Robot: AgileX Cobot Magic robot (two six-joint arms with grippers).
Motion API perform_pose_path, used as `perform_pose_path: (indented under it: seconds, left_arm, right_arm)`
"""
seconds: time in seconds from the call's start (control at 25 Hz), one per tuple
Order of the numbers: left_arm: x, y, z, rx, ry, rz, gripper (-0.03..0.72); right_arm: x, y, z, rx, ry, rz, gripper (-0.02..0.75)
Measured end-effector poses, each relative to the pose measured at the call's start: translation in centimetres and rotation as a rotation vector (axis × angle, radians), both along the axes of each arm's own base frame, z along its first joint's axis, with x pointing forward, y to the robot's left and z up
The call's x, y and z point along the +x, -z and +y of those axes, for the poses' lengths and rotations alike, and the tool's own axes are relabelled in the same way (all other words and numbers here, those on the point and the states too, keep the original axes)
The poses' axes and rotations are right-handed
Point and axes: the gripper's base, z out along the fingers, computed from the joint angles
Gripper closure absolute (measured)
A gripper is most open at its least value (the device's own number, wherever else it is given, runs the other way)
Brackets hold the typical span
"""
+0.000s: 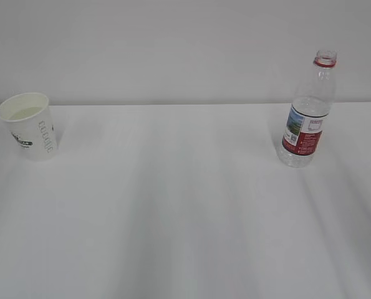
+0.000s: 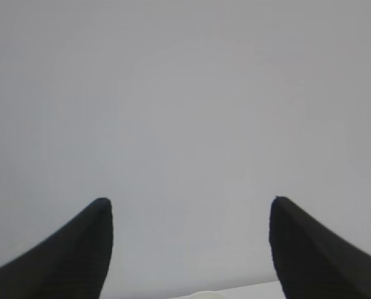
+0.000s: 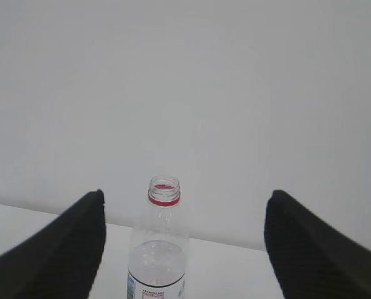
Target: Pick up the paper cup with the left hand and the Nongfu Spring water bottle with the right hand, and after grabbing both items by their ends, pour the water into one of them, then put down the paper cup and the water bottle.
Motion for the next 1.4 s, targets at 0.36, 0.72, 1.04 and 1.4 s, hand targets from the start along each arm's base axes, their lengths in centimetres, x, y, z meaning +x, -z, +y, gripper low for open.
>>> perform_pose_path:
  seconds: [0.36,0.72,1.04,1.4]
  left_arm:
    - [-4.2,-3.4,0.4,0.024,0.010,0.012,0.125]
    - [-8.3,-3.0,0.8,0.033,0.017,0.103,0.134]
    - [-11.8,-1.5,1.2,0.005,0.020,0.203,0.135]
    - [-12.8,0.5,1.4,0.013,0.017,0.411,0.136]
  right_arm:
    - [-5.0,-1.8,-0.6,-0.014,0.017,-0.004,0.142]
    - [-8.7,-1.4,-1.2,-0.026,0.039,0.091,0.144]
    - [-11.4,-2.1,-1.6,-0.030,0.057,0.166,0.144]
    - [-14.3,-0.6,-2.1,-0.037,0.075,0.285,0.144]
